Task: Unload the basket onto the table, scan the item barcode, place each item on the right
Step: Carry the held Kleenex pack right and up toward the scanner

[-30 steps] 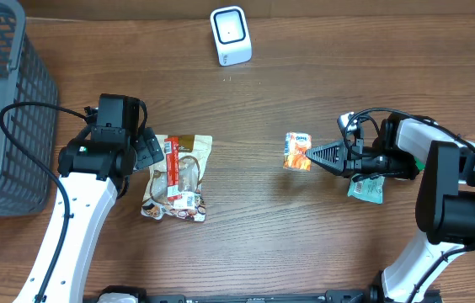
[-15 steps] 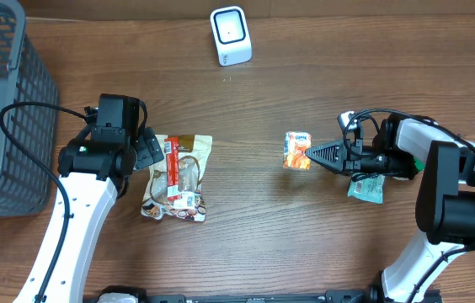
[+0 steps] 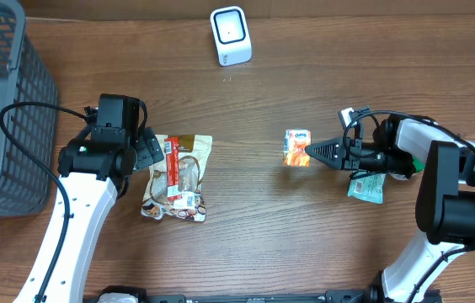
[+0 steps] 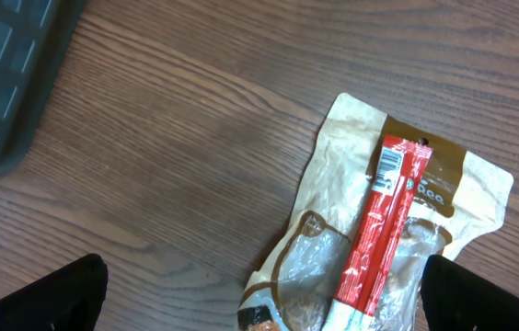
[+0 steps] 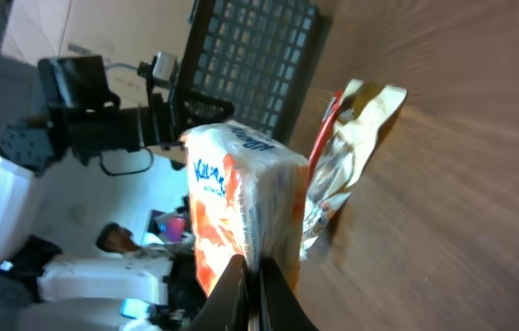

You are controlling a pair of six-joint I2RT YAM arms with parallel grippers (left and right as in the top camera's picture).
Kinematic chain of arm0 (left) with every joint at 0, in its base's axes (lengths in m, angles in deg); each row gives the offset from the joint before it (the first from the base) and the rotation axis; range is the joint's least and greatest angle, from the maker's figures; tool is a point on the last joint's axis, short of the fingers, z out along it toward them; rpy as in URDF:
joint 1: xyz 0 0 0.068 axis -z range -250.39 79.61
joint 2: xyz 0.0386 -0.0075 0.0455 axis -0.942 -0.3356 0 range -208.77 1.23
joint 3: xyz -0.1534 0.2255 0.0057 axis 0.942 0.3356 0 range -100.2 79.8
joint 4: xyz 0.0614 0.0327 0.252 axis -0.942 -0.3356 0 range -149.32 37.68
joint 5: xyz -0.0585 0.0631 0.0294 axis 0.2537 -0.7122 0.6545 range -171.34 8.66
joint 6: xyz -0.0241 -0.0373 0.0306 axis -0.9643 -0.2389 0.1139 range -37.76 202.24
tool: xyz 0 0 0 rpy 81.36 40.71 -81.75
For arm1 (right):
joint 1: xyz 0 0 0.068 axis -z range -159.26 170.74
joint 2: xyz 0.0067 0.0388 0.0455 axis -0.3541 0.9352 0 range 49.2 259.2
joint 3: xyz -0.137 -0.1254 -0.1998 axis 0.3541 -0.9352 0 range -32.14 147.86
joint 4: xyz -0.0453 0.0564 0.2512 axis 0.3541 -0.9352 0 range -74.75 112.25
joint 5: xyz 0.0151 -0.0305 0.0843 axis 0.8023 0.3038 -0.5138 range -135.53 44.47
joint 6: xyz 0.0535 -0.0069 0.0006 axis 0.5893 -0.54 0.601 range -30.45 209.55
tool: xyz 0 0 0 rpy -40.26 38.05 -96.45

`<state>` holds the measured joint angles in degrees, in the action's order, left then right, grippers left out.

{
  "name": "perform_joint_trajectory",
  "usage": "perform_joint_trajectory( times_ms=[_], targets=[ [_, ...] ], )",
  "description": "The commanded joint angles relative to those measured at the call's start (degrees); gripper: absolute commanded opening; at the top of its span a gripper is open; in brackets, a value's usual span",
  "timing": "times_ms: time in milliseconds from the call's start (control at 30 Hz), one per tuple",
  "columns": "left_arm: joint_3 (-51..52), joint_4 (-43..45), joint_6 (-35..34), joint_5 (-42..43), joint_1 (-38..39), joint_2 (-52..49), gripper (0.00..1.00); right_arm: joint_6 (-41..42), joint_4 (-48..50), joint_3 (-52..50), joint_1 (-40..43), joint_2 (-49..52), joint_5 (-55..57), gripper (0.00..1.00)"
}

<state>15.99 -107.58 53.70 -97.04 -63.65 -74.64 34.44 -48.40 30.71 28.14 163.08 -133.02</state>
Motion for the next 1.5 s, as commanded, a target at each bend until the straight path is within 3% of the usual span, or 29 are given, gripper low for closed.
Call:
perform_joint_trajectory(
  times_ms=[0, 267, 367, 600, 767, 900, 1200, 1367, 1467],
  targets=[
    [-0.9, 0.0, 0.2, -0.8, 0.0, 0.2, 1.00, 12.0, 7.6, 0.0, -0.3, -0.9, 0.1, 0.04],
    [-0.9, 0.0, 0.2, -0.8, 0.0, 0.2, 1.00, 44.2, 28.5, 0.0, -0.8, -0.9, 10.3, 0.04],
    [-0.9, 0.0, 0.2, -0.8, 0.0, 0.2, 1.00, 51.3, 32.7, 0.3, -1.6, -0.9, 16.1, 0.04],
    [-0.9, 0.0, 0.2, -0.8, 0.0, 0.2, 1.00, 53.4, 29.3, 8.2, -3.8, -2.1, 19.2, 0.04],
    [-0.9, 0.0, 0.2, -0.8, 0.0, 0.2, 1.00, 53.9, 20.2, 18.2, -7.5, -4.0, 31.1, 0.04],
    [-0.9, 0.0, 0.2, -0.8, 0.0, 0.2, 1.00, 54.2, 11.2, 28.5, -10.9, -4.3, 41.7, 0.04],
    [-0.9, 0.0, 0.2, -0.8, 0.0, 0.2, 1.00, 65.1, -2.9, 57.1, -18.0, -4.3, 64.0, 0.03],
    [-0.9, 0.0, 0.2, -0.8, 0.0, 0.2, 1.00, 67.4, -7.1, 73.2, -20.8, -4.2, 73.6, 0.03],
    [-0.9, 0.0, 0.2, -0.8, 0.0, 0.2, 0.99, 67.8, -6.5, 76.8, -21.7, -4.2, 77.7, 0.03]
  ],
)
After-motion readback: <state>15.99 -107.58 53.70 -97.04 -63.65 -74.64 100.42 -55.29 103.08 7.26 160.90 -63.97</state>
